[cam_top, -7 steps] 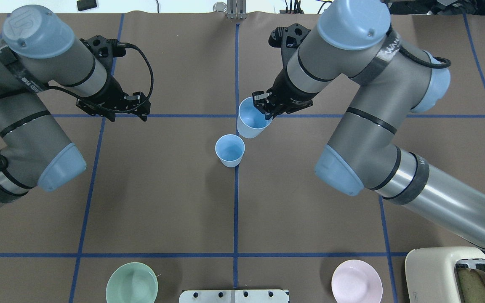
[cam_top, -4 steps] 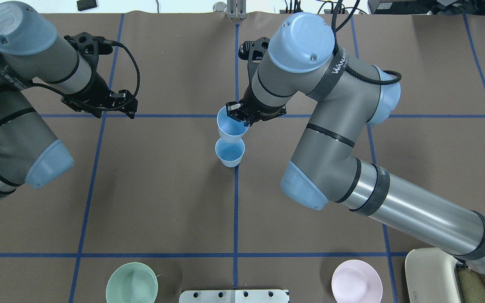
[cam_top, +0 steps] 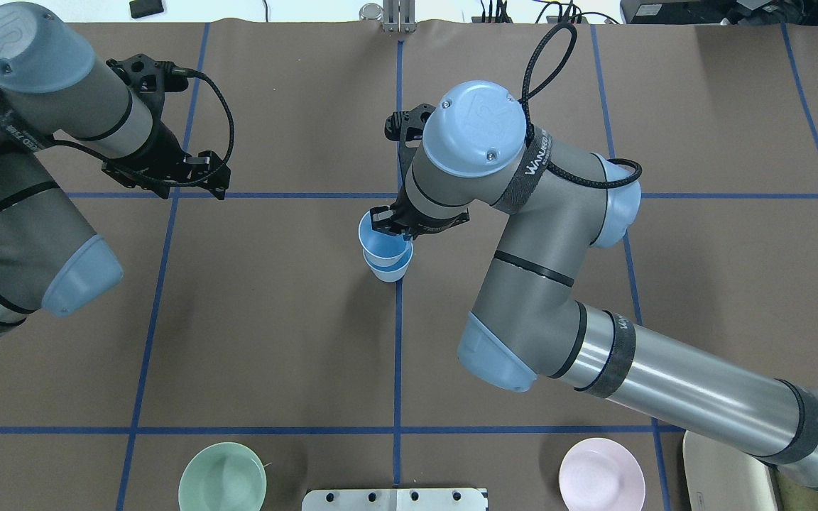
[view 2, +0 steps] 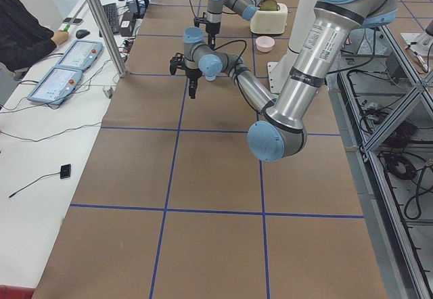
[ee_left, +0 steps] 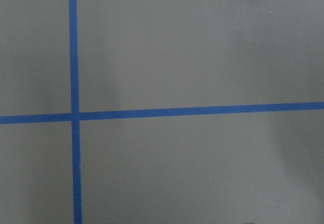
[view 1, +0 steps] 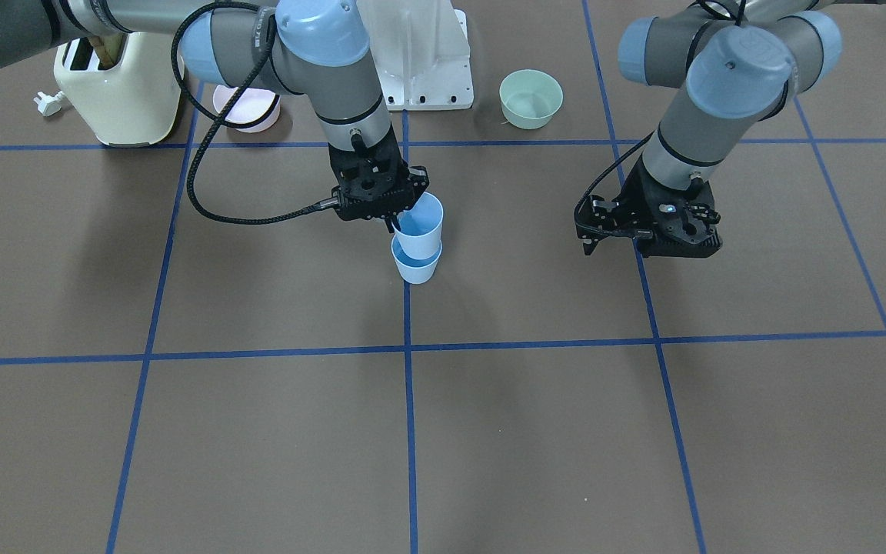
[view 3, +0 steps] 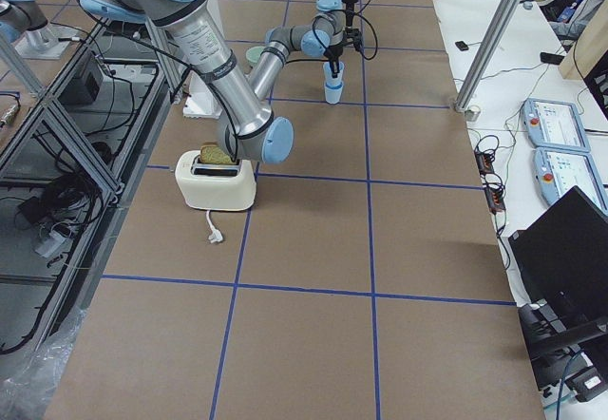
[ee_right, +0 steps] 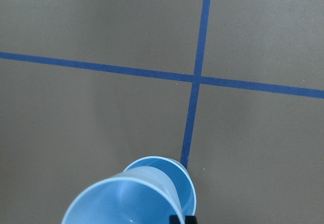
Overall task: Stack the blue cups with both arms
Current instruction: 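Lower the held cup into the placed cup and open the right gripper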
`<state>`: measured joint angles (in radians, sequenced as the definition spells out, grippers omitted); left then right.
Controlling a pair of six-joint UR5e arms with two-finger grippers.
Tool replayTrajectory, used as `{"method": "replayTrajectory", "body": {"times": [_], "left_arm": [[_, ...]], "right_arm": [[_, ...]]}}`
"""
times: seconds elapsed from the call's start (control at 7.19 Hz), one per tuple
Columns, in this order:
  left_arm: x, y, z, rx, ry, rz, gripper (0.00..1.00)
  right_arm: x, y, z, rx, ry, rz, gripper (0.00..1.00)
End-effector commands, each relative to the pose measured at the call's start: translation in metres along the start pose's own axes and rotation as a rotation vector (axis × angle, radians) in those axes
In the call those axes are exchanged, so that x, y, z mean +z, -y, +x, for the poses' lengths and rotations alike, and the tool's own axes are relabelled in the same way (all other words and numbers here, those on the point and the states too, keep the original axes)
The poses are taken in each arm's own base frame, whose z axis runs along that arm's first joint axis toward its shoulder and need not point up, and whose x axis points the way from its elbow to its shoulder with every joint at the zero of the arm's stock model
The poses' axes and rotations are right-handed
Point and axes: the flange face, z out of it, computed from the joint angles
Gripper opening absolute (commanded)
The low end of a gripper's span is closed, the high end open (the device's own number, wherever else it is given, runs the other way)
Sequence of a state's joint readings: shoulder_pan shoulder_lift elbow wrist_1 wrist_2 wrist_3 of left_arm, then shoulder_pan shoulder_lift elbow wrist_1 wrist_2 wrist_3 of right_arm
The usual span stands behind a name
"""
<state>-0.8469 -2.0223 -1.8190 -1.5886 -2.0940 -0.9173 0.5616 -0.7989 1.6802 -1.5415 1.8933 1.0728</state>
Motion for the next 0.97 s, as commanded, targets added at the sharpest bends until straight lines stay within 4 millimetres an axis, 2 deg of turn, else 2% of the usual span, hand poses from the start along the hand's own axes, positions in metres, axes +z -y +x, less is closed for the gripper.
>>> {"method": "replayTrajectory", "body": {"times": [0.0, 0.14, 0.28, 0.42, 0.56, 0.7, 0.83], "left_arm": [[0.003, -0.001, -0.002, -0.001, 0.003, -0.003, 0.88], [0.003, -0.001, -0.002, -0.001, 0.003, -0.003, 0.88], [0.003, -0.001, -0.002, -0.001, 0.004, -0.002, 0.88], [0.003, -0.001, -0.003, -0.002, 0.006, -0.002, 0.88], [0.004, -0.001, -0.004, -0.003, 0.008, -0.001, 0.88], [0.003, -0.001, -0.004, -0.003, 0.007, 0.001, 0.88], [-0.002, 0.002, -0.007, -0.006, 0.006, 0.007, 0.89]], "right_arm": [[0.003, -0.002, 0.001, -0.002, -0.002, -0.002, 0.00], [0.004, -0.002, 0.003, -0.001, -0.005, -0.002, 0.00], [0.004, -0.002, 0.004, 0.000, -0.005, -0.002, 0.20], [0.002, -0.002, 0.002, -0.002, 0.000, 0.001, 0.46], [0.003, -0.001, 0.002, 0.000, -0.001, 0.002, 0.99], [0.001, 0.002, 0.005, 0.003, -0.002, 0.007, 1.00], [-0.009, 0.016, 0.015, 0.017, -0.003, 0.023, 1.00]]}}
